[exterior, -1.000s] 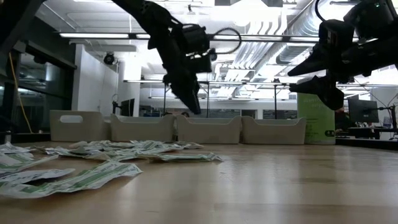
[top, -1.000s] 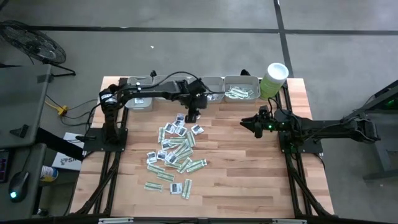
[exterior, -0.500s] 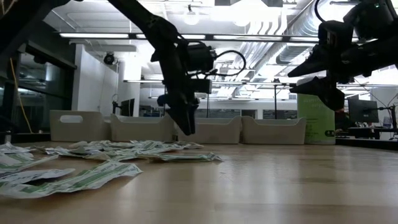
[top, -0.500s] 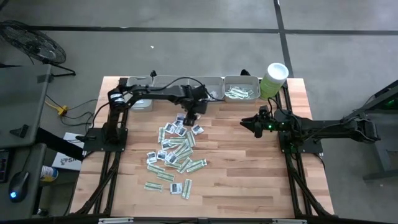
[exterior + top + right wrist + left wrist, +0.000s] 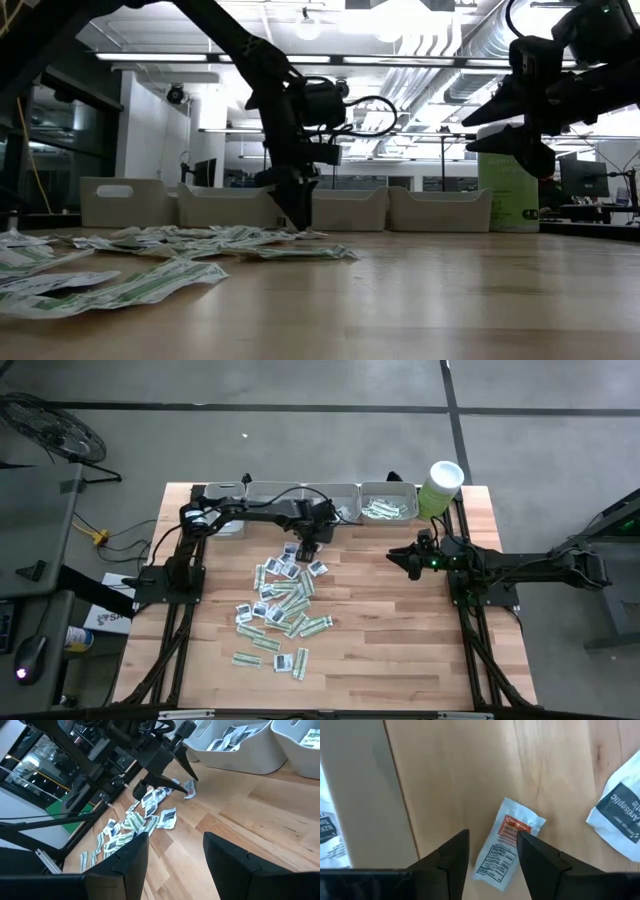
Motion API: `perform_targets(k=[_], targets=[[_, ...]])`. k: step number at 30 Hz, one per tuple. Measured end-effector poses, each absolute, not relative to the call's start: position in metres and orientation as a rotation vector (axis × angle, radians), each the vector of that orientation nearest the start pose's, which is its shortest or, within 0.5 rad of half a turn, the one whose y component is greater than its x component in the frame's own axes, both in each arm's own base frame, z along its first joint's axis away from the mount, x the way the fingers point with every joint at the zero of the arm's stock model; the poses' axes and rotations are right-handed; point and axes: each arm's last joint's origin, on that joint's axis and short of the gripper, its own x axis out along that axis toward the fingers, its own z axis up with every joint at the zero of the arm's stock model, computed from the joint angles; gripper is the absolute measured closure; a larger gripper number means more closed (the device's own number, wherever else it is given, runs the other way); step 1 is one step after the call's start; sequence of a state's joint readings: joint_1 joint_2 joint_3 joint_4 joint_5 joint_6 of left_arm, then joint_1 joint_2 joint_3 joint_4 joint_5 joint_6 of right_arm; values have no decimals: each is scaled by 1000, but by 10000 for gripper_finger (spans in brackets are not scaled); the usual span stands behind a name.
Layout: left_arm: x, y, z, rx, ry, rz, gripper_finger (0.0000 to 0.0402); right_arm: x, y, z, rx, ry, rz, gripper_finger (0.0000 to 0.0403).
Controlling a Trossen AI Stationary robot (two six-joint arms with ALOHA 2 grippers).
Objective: Pick & Place First Aid Supplies
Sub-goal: Put the orange ointment pack into the middle left gray bin
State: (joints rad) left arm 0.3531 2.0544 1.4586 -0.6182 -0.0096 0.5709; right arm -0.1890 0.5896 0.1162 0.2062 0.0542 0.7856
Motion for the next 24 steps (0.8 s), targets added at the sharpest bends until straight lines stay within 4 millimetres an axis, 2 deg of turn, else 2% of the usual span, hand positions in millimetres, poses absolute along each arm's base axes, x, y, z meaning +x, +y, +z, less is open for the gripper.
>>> perform_targets(k=[14, 24], targets=[[385, 141, 147, 205, 1299, -63, 298, 136, -28, 166, 809, 153, -344, 219], [389, 143, 154, 196, 1320, -27, 346, 136, -28, 167, 812, 152, -343, 219]])
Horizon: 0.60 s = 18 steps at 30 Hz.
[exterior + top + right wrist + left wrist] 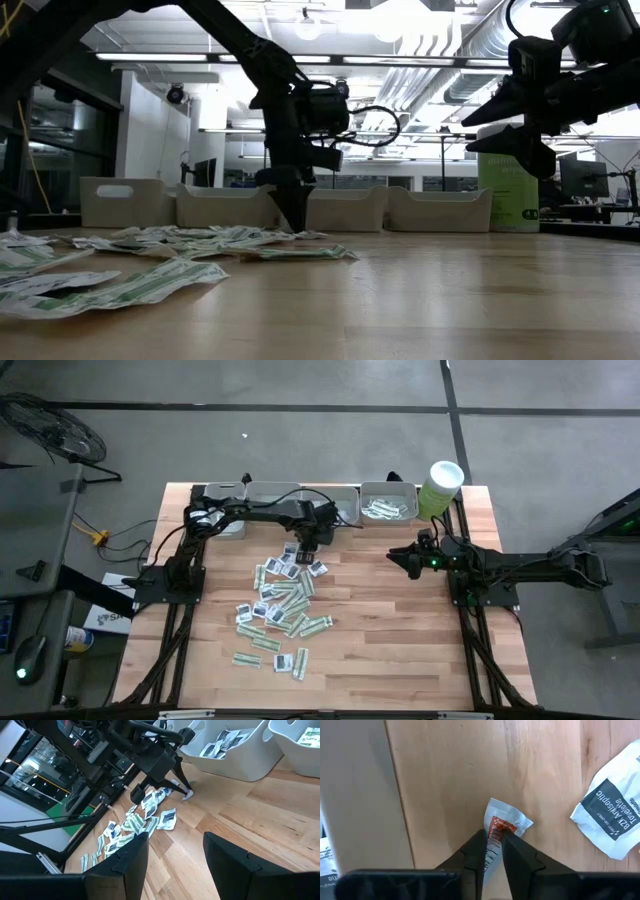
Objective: Pick & Place First Aid Supplies
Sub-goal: Put the orange ointment pack into the middle left gray bin
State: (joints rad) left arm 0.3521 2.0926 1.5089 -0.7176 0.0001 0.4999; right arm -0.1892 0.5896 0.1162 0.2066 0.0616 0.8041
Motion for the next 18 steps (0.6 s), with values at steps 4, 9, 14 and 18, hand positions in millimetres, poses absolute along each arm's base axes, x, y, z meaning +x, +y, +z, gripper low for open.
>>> perform_targets(k=[4, 9, 14, 18], targets=[[395, 146, 163, 212, 1303, 7, 379, 136, -28, 167, 812, 152, -343, 219], [397, 147, 171, 213, 1302, 16, 395, 136, -28, 166, 812, 153, -343, 219], [398, 147, 188, 182, 1337, 17, 398, 136, -28, 167, 812, 153, -343, 219], [399, 148, 209, 142, 1358, 37, 399, 136, -28, 166, 812, 155, -338, 219]])
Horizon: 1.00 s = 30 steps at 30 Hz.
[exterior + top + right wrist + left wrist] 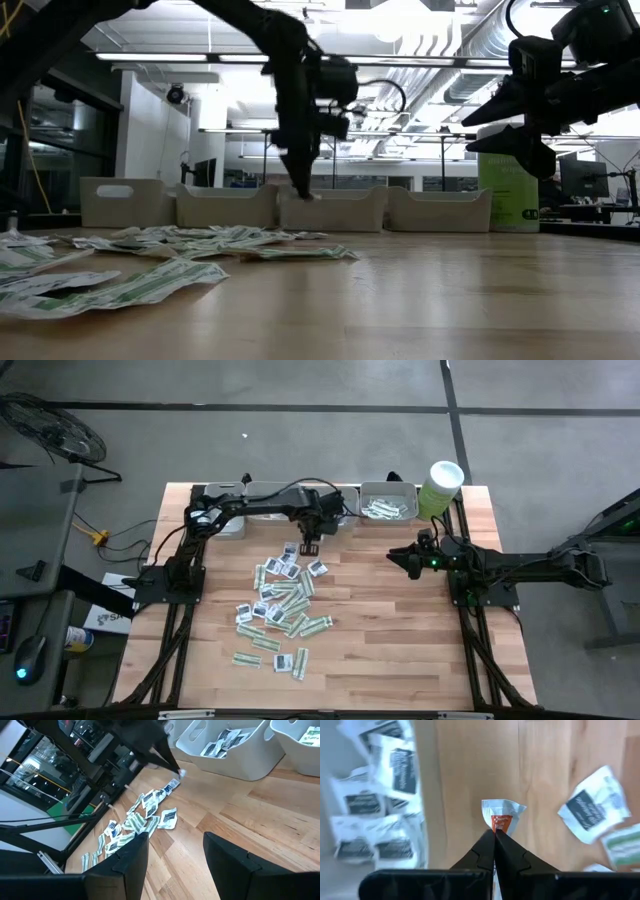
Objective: Pick & Place First Aid Supplies
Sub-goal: Put the orange ointment pack into the middle left gray bin
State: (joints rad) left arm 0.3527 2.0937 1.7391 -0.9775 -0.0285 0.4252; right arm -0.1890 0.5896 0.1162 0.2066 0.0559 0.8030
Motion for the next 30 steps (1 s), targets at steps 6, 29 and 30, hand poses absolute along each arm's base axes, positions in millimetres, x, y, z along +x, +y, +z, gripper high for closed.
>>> perform_targets(k=[6, 29, 30], targets=[[399, 149, 248, 91, 1368, 132, 400, 136, -28, 166, 809, 155, -337, 219], [301, 277, 273, -326, 1421, 433, 401, 136, -28, 166, 787, 160, -333, 219], [298, 282, 273, -327, 1417, 442, 401, 136, -28, 166, 787, 161, -333, 219]])
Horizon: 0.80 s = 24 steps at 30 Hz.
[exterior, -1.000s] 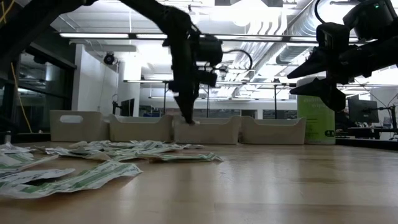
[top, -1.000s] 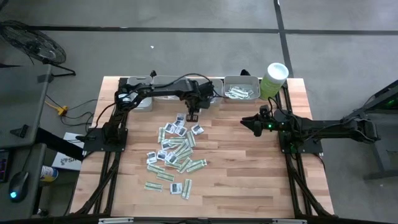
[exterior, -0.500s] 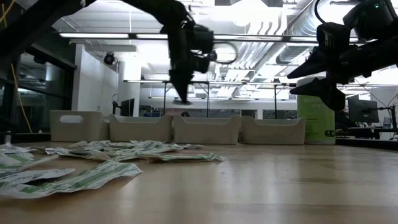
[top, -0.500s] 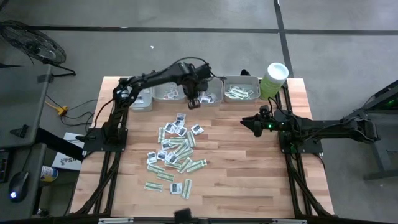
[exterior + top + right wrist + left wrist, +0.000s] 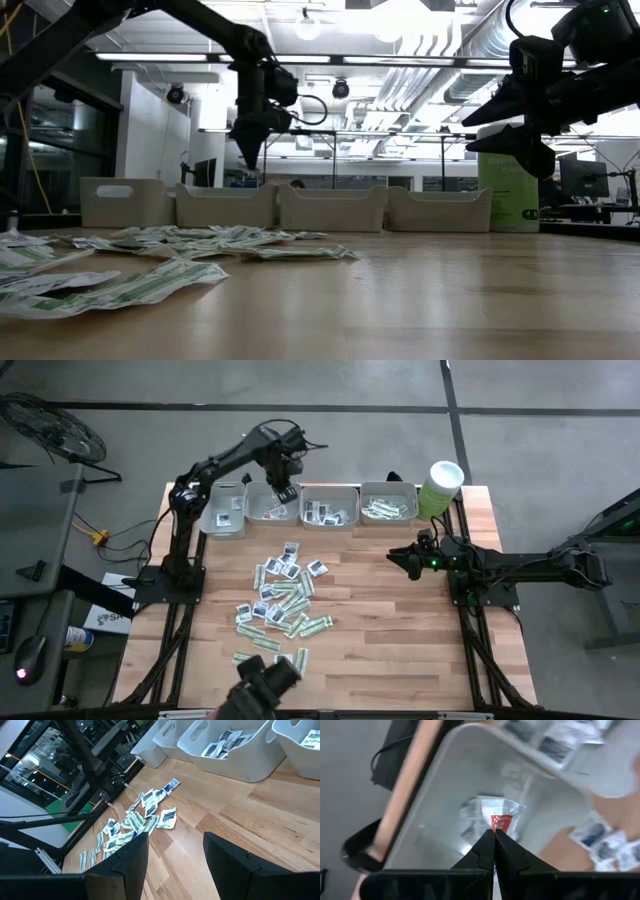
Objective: Pick & Place First Aid Supplies
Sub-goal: Put the orange ointment pack into the middle left gray bin
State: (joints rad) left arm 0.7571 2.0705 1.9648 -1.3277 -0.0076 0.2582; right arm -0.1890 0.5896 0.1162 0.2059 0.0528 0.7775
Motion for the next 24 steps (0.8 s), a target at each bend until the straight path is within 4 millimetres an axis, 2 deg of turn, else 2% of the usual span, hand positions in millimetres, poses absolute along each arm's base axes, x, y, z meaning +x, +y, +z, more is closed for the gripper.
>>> perform_targets(k=[7, 11, 16, 24], targets=[[282, 296, 272, -316, 1433, 431, 401, 136, -28, 166, 787, 161, -333, 219], [282, 292, 262, -278, 1468, 334, 401, 136, -28, 166, 787, 161, -332, 219], [280, 290, 245, -295, 1502, 315, 401, 136, -28, 166, 788, 161, -333, 219], [280, 290, 243, -319, 1504, 333, 401, 136, -28, 166, 790, 160, -333, 219]])
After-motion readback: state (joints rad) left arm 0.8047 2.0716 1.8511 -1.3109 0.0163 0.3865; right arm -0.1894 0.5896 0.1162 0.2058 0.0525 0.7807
